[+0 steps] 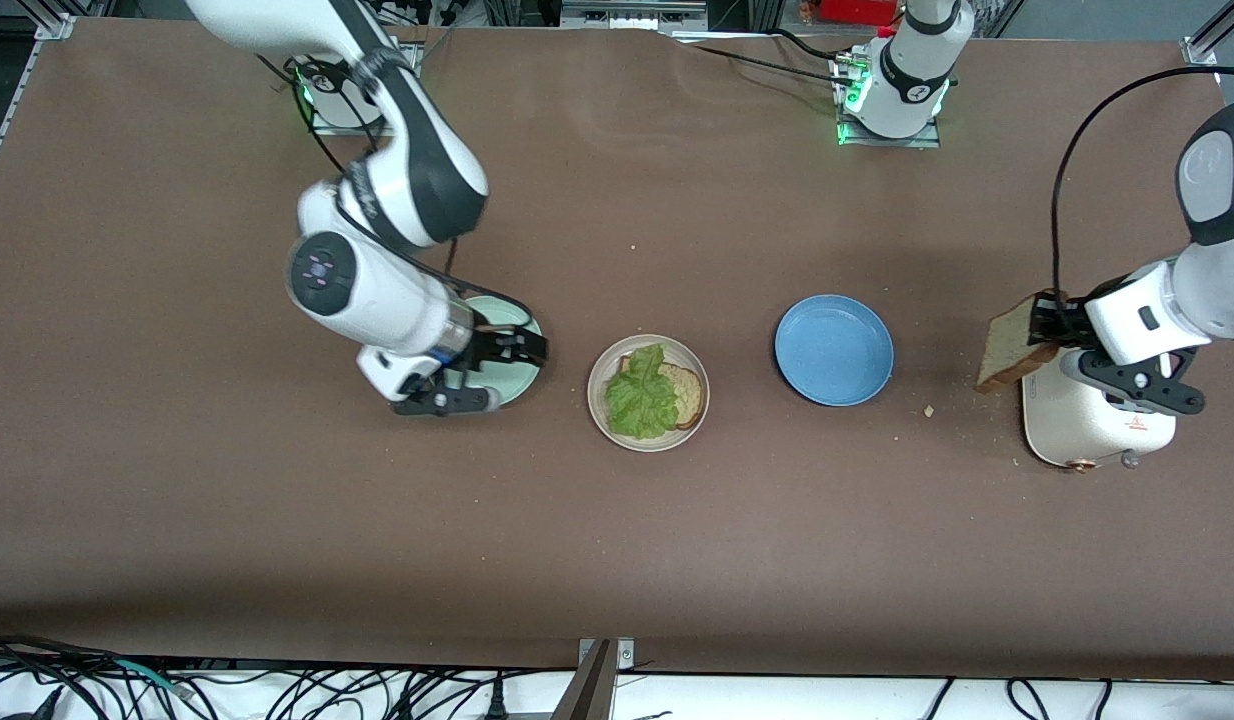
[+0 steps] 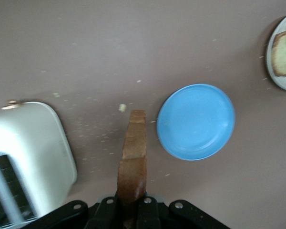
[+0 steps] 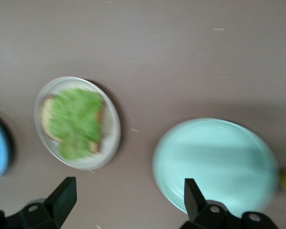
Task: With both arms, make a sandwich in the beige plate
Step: 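Release the lettuce and withdraw the right gripper while the left gripper lifts toast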
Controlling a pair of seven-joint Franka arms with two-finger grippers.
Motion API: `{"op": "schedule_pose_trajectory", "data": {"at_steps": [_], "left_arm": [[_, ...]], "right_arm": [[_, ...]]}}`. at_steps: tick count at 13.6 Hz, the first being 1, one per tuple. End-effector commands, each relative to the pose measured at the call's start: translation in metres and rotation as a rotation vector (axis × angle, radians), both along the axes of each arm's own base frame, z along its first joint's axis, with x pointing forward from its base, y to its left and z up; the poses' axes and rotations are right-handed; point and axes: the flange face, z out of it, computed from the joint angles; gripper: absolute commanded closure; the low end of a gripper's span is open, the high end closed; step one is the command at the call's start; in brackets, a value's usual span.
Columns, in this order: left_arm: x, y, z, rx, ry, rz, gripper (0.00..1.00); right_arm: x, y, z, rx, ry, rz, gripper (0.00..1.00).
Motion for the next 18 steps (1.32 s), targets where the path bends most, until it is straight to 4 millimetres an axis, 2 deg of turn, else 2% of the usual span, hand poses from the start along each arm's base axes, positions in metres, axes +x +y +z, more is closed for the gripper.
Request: {"op": "schedule_pose_trajectory", "data": {"at_steps": [1, 3, 5, 7, 8, 10, 11, 15, 17, 18], "left_arm": [[0.006, -0.014, -0.009, -0.124, 0.042, 0.089, 1.0], [0.01, -0.029, -0.02, -0.23, 0.078, 0.162, 1.0], [0.015, -0.042, -0.033, -0.358, 0.123, 0.234, 1.0], [0.02, -0.054, -0.046, -0.459, 0.163, 0.28, 1.0], [0.022, -0.064, -0.055, -0.497, 0.185, 0.288, 1.0], [0.025, -0.084, -0.075, -0.558, 0.231, 0.298, 1.0], [0.025, -0.103, -0.084, -0.586, 0.258, 0.292, 1.0], [0.027, -0.143, -0.111, -0.697, 0.335, 0.334, 1.0], [0.028, -0.163, -0.124, -0.769, 0.373, 0.362, 1.0], [0.03, -0.167, -0.133, -0.8, 0.397, 0.392, 1.0]], "right_arm": [[-0.012, -0.062, 0.046, -0.14, 0.006, 0.016, 0.0], [-0.011, -0.113, 0.081, -0.214, -0.013, 0.025, 0.0], [-0.006, -0.179, 0.116, -0.208, -0.053, -0.033, 0.0], [-0.013, -0.239, 0.145, -0.216, -0.074, -0.089, 0.0], [-0.015, -0.268, 0.152, -0.23, -0.081, -0.115, 0.0], [-0.025, -0.307, 0.171, -0.27, -0.105, -0.055, 0.0], [-0.03, -0.324, 0.176, -0.283, -0.099, -0.038, 0.0], [-0.036, -0.336, 0.192, -0.272, -0.126, -0.056, 0.0], [-0.042, -0.31, 0.198, -0.259, -0.125, -0.023, 0.0], [-0.045, -0.314, 0.196, -0.254, -0.115, -0.034, 0.0]]}}
